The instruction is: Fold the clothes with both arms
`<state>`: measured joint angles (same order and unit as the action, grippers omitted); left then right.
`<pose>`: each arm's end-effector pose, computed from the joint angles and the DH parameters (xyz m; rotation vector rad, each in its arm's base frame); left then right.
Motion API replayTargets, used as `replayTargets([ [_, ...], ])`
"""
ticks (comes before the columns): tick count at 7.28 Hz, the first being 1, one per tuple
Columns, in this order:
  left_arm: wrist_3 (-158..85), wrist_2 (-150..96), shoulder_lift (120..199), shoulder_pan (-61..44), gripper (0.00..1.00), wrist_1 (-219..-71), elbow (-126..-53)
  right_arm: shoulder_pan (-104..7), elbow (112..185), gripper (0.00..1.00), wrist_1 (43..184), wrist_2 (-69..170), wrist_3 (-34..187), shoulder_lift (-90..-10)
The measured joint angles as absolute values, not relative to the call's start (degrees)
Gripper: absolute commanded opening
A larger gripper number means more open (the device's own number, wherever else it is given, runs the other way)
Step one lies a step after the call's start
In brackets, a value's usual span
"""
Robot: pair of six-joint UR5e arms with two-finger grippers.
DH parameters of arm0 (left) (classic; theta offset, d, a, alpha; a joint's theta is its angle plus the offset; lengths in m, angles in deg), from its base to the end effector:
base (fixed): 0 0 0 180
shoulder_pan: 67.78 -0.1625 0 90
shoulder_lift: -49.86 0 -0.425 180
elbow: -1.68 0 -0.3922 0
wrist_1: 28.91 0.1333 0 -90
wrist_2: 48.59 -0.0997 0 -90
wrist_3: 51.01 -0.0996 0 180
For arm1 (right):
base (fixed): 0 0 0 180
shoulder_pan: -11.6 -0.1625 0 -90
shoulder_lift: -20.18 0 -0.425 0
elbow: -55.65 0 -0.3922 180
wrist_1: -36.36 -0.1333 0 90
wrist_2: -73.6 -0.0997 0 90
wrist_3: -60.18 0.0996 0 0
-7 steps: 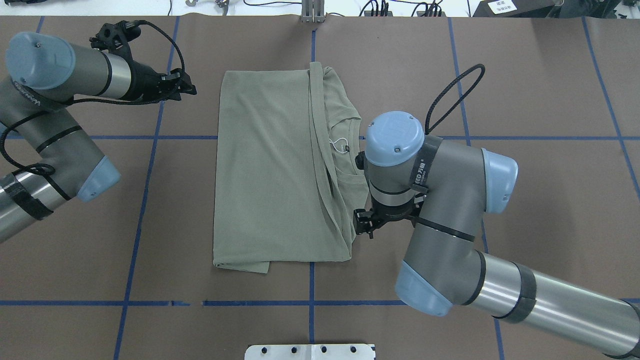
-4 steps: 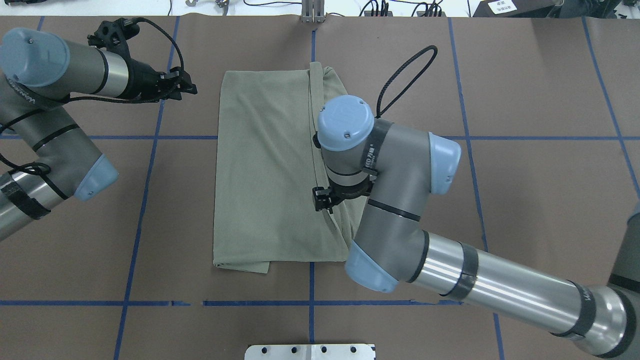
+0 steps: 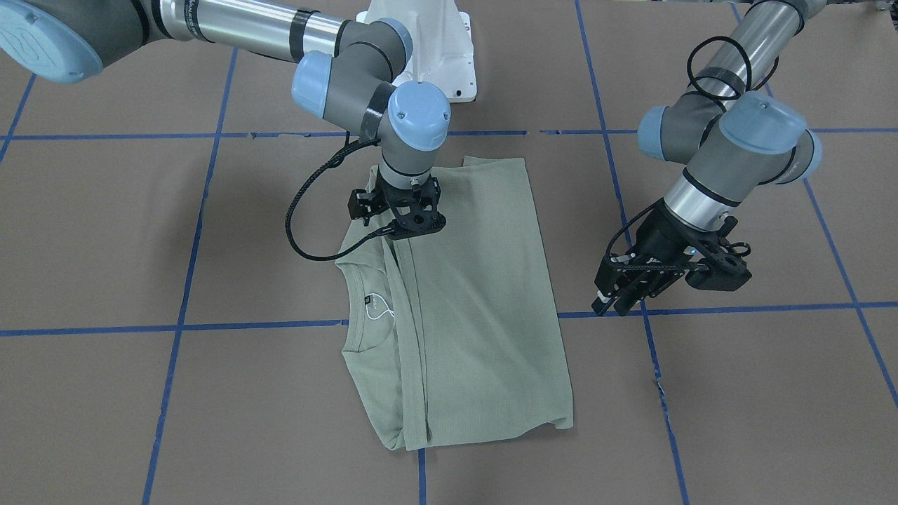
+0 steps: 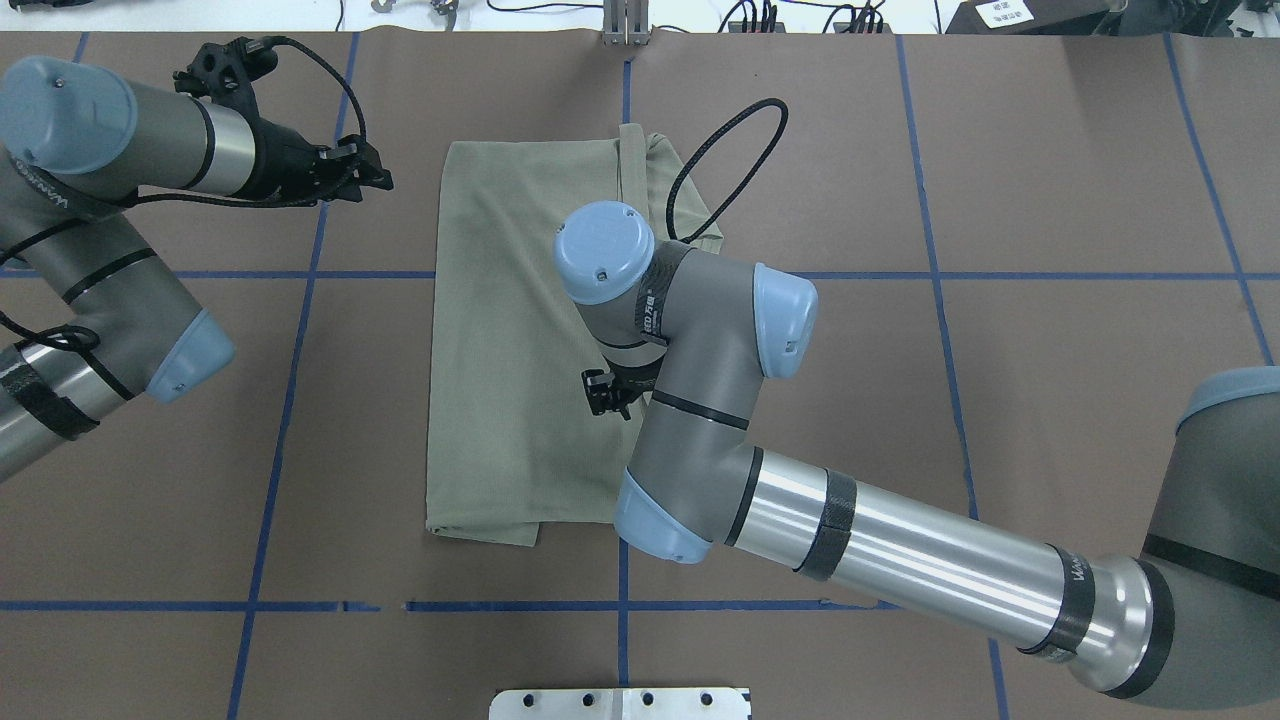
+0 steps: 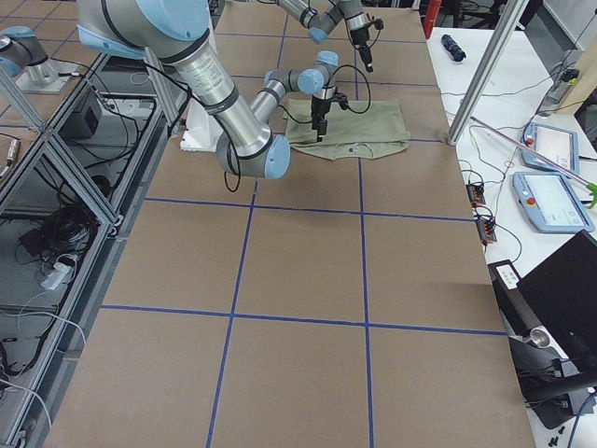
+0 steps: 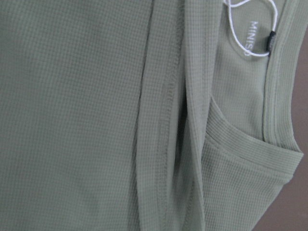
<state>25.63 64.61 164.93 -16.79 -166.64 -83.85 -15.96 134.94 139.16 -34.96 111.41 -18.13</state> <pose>0.3481 -0.5791 0.3506 0.3258 1.1872 -0.3310 -0.6286 -0.4426 0.2049 0.0010 -0.5834 -0.2697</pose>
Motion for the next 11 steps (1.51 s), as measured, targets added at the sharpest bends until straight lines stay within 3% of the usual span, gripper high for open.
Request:
replayTargets([
  [5, 25.6, 64.7, 164.9, -16.8, 0.50, -166.6, -83.9, -16.4, 135.6, 1.00, 139.2, -34.8, 110.7, -21.9],
  [9, 25.6, 64.7, 164.7, -16.7, 0.50, -166.6, -84.0, -22.2, 149.0, 1.00, 139.9, -35.1, 101.6, -36.8],
  [10, 25.7, 65.0, 164.7, -16.7, 0.50, -166.6, -84.3, -23.2, 149.3, 1.00, 140.8, -35.0, 100.6, -35.5],
  [11, 25.7, 65.3, 164.7, -16.6, 0.50, -166.6, -84.5, -23.7, 144.8, 1.00, 140.2, -34.9, 101.1, -30.3],
])
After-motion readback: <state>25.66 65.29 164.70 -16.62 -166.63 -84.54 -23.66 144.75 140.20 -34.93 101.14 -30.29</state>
